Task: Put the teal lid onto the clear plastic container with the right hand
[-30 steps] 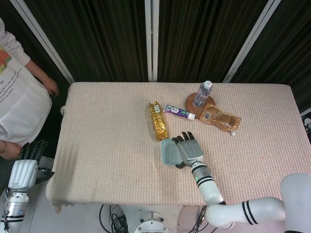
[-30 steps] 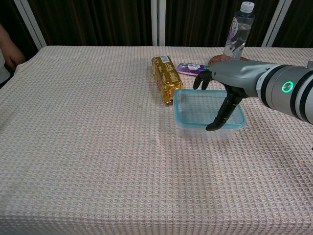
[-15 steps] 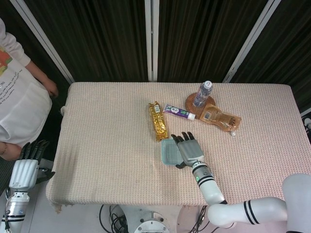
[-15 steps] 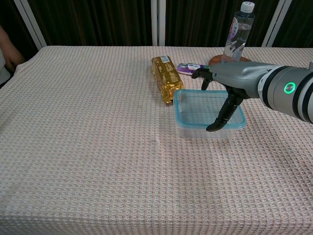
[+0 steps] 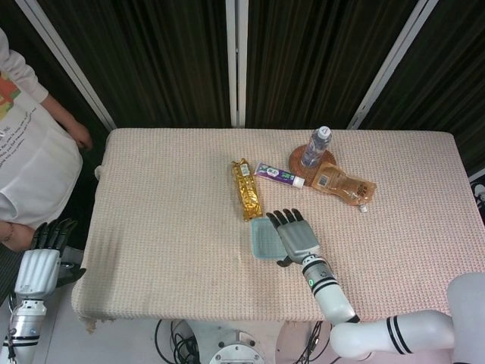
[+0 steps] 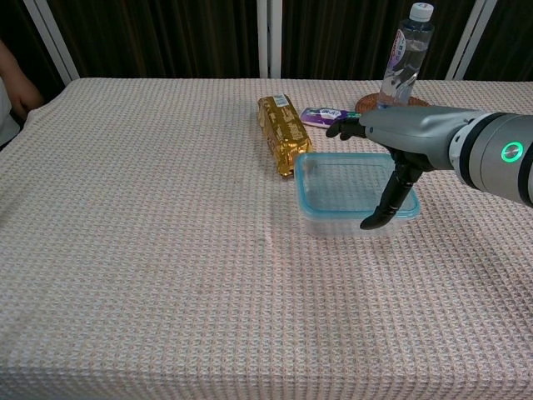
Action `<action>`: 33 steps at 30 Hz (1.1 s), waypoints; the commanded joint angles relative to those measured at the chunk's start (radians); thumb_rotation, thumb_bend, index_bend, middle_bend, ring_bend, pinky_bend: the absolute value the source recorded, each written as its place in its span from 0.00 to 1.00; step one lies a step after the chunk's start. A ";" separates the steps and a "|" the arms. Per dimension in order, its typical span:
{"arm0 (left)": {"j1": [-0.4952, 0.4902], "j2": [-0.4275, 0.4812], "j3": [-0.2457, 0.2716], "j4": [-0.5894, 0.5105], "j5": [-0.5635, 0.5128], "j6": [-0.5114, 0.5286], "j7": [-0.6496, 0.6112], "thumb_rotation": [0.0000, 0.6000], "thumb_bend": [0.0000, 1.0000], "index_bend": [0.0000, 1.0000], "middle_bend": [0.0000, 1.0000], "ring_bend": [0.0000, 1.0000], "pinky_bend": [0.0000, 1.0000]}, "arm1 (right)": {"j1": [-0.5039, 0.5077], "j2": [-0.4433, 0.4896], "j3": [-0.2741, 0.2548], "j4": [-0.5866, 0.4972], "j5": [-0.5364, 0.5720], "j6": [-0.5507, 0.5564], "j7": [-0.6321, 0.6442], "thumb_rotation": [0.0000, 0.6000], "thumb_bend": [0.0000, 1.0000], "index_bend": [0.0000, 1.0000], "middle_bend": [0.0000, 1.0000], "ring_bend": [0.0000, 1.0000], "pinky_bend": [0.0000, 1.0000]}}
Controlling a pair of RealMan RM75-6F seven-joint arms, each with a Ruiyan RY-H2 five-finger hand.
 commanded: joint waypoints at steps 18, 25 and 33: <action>0.009 0.014 0.003 -0.040 0.006 0.017 0.036 1.00 0.00 0.10 0.08 0.00 0.03 | -0.123 0.137 -0.214 -0.072 -0.490 -0.149 0.186 1.00 0.00 0.00 0.23 0.00 0.00; 0.015 0.016 0.005 -0.046 0.005 0.022 0.041 1.00 0.00 0.10 0.08 0.00 0.03 | -0.129 0.127 -0.200 -0.051 -0.494 -0.172 0.186 1.00 0.00 0.00 0.24 0.00 0.00; 0.014 0.017 0.003 -0.050 0.005 0.020 0.045 1.00 0.00 0.10 0.08 0.00 0.03 | -0.131 0.110 -0.181 -0.029 -0.504 -0.179 0.171 1.00 0.00 0.00 0.23 0.00 0.00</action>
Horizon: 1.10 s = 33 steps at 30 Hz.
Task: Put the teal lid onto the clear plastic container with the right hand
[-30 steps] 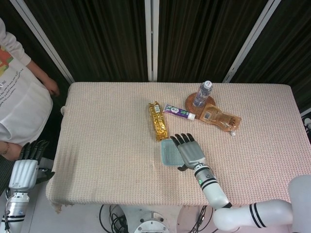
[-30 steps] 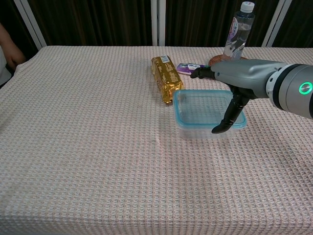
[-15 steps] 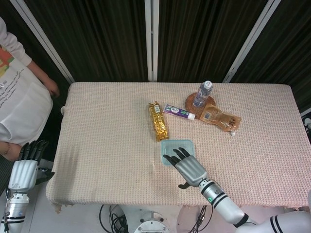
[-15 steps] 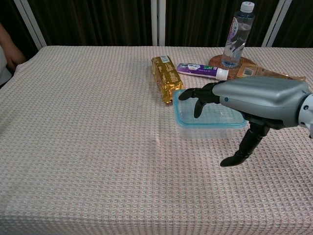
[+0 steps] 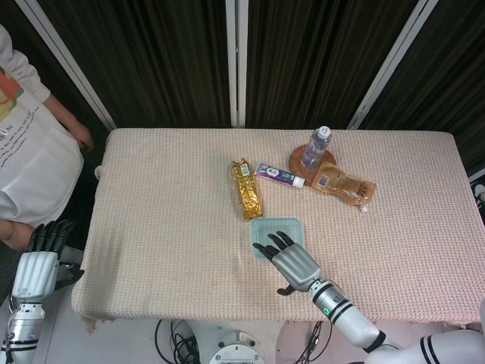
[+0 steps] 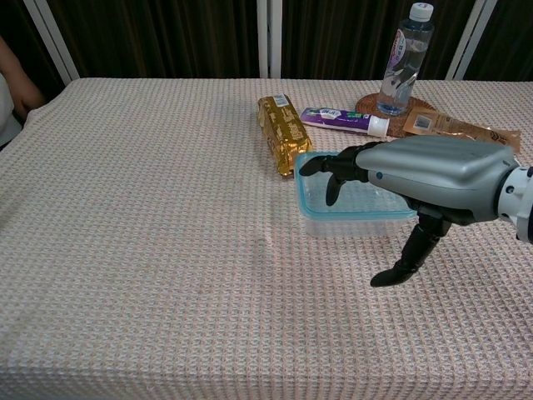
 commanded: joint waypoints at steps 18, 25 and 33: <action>0.004 -0.002 0.001 0.005 0.002 0.003 -0.003 1.00 0.00 0.10 0.08 0.00 0.03 | -0.024 -0.003 0.042 0.023 -0.012 0.004 0.022 1.00 0.00 0.00 0.23 0.00 0.00; 0.002 -0.001 0.000 0.000 0.001 -0.001 0.004 1.00 0.00 0.10 0.08 0.00 0.03 | 0.017 0.009 0.143 0.051 0.073 -0.015 0.033 1.00 0.00 0.00 0.22 0.00 0.00; 0.006 -0.001 0.001 -0.001 -0.006 -0.004 0.004 1.00 0.00 0.10 0.08 0.00 0.03 | 0.093 -0.052 0.188 0.133 0.226 -0.084 -0.011 1.00 0.00 0.00 0.22 0.00 0.00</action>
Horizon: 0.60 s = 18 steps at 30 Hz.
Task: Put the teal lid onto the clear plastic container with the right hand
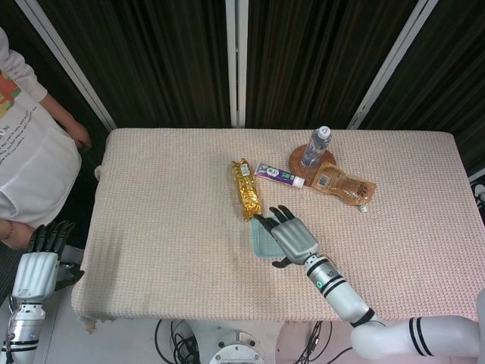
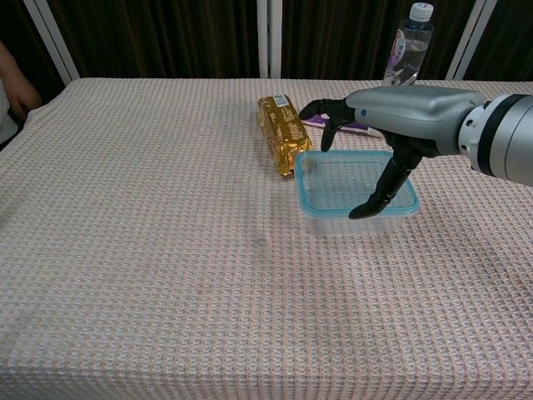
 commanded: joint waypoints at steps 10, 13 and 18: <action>-0.001 -0.005 0.000 0.012 -0.004 -0.008 -0.009 1.00 0.00 0.10 0.08 0.00 0.03 | 0.077 -0.067 0.007 0.074 0.147 -0.033 -0.060 1.00 0.00 0.00 0.22 0.00 0.00; -0.002 -0.006 0.000 0.015 -0.005 -0.010 -0.012 1.00 0.00 0.10 0.08 0.00 0.03 | 0.080 -0.071 0.002 0.077 0.153 -0.030 -0.058 1.00 0.00 0.00 0.22 0.00 0.00; -0.002 -0.009 0.000 0.020 -0.005 -0.011 -0.016 1.00 0.00 0.10 0.08 0.00 0.03 | 0.084 -0.075 -0.007 0.079 0.157 -0.025 -0.056 1.00 0.00 0.00 0.22 0.00 0.00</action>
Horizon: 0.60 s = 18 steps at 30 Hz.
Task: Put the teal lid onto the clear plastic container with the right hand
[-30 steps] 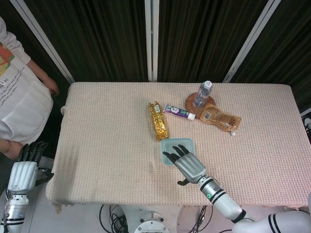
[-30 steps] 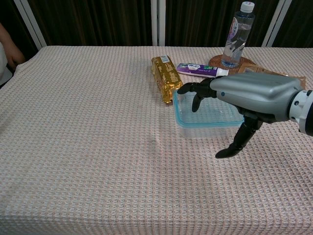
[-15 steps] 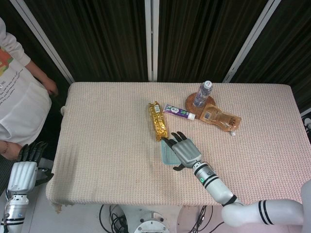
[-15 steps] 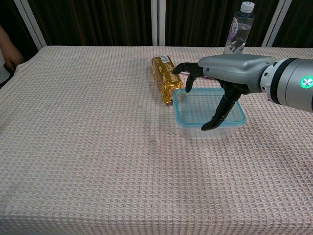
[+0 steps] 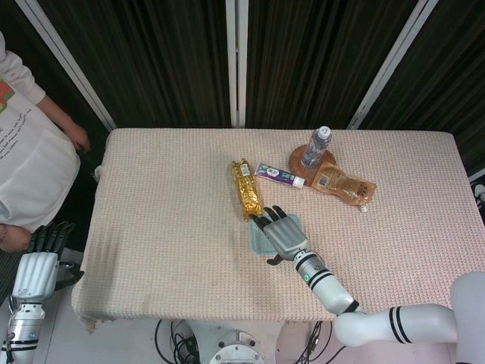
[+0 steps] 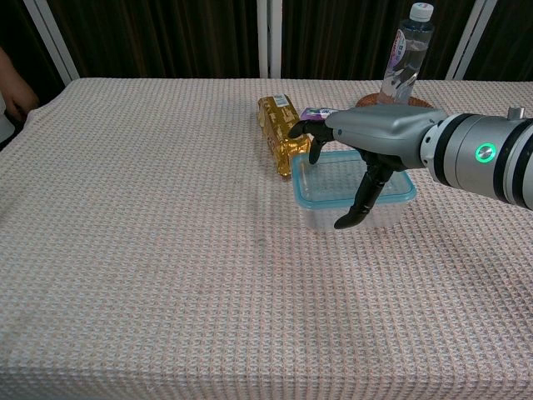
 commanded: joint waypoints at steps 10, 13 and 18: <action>0.001 -0.005 0.001 0.009 0.001 0.001 -0.007 1.00 0.00 0.10 0.08 0.00 0.03 | 0.000 -0.006 -0.017 0.003 -0.011 0.013 0.016 1.00 0.00 0.00 0.23 0.00 0.00; 0.002 -0.003 0.000 0.008 0.004 0.005 -0.008 1.00 0.00 0.10 0.08 0.00 0.03 | -0.016 0.013 -0.017 -0.022 -0.055 0.042 0.033 1.00 0.00 0.00 0.22 0.00 0.00; 0.000 -0.003 -0.003 0.009 0.006 0.008 -0.008 1.00 0.00 0.10 0.08 0.00 0.03 | -0.087 0.083 -0.035 -0.093 -0.190 0.155 0.079 1.00 0.00 0.00 0.21 0.00 0.00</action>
